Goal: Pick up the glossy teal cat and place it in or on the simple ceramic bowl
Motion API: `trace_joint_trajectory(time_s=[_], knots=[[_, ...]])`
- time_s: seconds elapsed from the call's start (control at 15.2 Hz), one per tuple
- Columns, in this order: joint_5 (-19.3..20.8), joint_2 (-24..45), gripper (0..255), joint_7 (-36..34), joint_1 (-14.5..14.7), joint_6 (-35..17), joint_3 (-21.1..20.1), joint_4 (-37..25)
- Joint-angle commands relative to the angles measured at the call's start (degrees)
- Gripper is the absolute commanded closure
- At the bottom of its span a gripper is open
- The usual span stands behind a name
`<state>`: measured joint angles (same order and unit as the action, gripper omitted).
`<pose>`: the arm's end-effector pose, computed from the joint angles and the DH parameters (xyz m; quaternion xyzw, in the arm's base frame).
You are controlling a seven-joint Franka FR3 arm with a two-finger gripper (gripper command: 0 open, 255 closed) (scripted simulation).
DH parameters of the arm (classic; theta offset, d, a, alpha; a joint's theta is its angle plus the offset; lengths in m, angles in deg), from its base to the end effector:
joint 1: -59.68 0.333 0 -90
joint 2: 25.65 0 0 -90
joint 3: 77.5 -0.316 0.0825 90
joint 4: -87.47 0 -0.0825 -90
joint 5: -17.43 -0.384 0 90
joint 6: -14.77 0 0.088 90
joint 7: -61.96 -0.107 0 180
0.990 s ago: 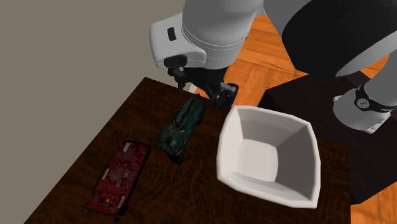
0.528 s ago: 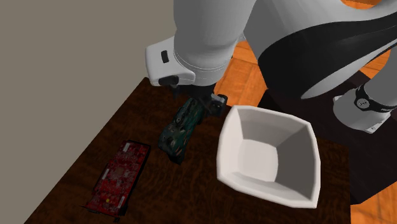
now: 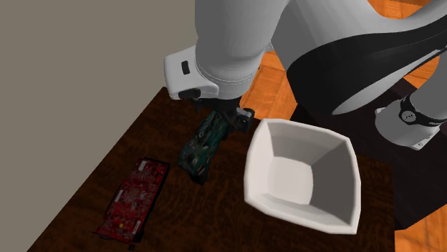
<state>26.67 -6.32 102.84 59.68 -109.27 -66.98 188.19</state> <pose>0.6411 -0.1155 0.3865 0.9459 0.3071 -0.0097 0.1044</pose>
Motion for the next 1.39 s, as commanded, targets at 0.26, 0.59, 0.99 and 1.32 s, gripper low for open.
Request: trace_joint_trajectory(time_s=[0.26, 0.59, 0.99, 1.32], knots=[[0.0, 0.01, 255, 0.0, 0.0, 0.02, 0.0, -0.04], [0.0, 0.0, 255, 0.0, 0.0, -0.01, 0.0, 0.01], [-0.09, -1.59, 255, 0.62, 0.1, 3.99, 0.02, -2.46], [-0.18, -2.62, 255, 1.16, 0.15, 7.42, 0.02, -4.9]])
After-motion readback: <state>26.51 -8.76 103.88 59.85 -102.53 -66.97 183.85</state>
